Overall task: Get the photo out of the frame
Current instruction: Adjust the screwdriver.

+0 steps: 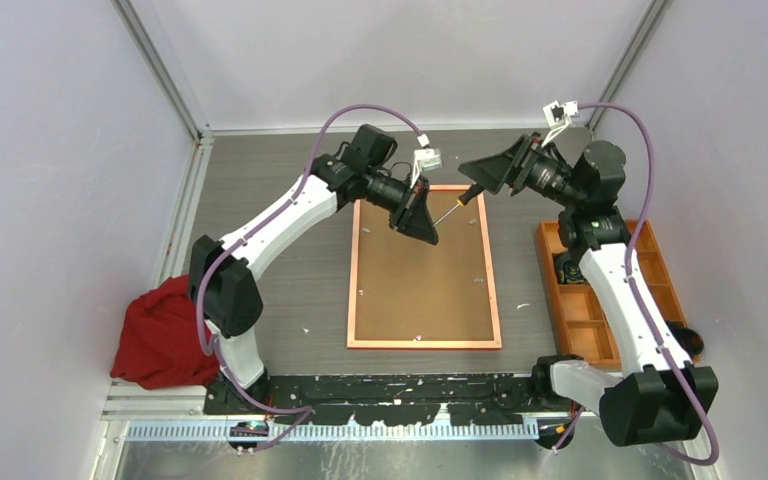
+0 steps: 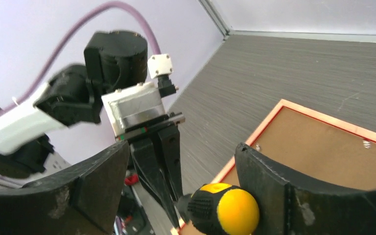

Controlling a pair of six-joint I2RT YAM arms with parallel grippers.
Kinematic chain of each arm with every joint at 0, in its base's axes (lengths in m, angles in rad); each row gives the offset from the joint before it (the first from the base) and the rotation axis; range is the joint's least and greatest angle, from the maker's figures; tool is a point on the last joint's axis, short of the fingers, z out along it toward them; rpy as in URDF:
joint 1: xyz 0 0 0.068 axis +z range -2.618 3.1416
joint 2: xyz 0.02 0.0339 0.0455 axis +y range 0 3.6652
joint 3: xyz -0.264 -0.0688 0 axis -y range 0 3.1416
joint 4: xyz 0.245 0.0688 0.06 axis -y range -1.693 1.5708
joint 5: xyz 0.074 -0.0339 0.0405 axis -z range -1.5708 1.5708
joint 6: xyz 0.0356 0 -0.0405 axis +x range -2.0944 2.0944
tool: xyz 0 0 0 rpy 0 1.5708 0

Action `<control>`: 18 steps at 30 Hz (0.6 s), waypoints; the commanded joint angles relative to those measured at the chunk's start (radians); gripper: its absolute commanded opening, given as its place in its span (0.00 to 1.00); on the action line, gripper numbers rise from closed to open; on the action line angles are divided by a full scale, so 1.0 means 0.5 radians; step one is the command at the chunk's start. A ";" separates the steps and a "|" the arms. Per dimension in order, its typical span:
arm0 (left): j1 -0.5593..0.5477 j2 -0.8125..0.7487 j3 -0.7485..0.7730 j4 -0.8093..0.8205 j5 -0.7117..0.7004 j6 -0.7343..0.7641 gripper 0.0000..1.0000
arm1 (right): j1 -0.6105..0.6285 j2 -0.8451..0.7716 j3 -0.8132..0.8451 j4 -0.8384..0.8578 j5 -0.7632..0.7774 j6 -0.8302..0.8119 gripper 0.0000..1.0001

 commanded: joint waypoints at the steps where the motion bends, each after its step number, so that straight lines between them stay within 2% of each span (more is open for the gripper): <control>1: 0.007 -0.170 0.050 -0.394 -0.145 0.444 0.00 | 0.001 -0.147 0.126 -0.411 -0.162 -0.549 0.87; 6: 0.007 -0.206 0.061 -0.730 -0.294 0.825 0.00 | 0.004 -0.159 0.235 -0.856 -0.340 -0.919 0.89; 11: 0.006 -0.236 0.084 -0.963 -0.329 1.082 0.00 | 0.059 -0.095 0.350 -1.252 -0.372 -1.201 0.88; 14: 0.006 -0.246 0.100 -1.034 -0.328 1.149 0.00 | 0.117 -0.025 0.417 -1.484 -0.346 -1.381 0.88; 18: 0.007 -0.286 0.054 -0.976 -0.349 1.144 0.00 | 0.183 0.015 0.439 -1.585 -0.324 -1.491 0.87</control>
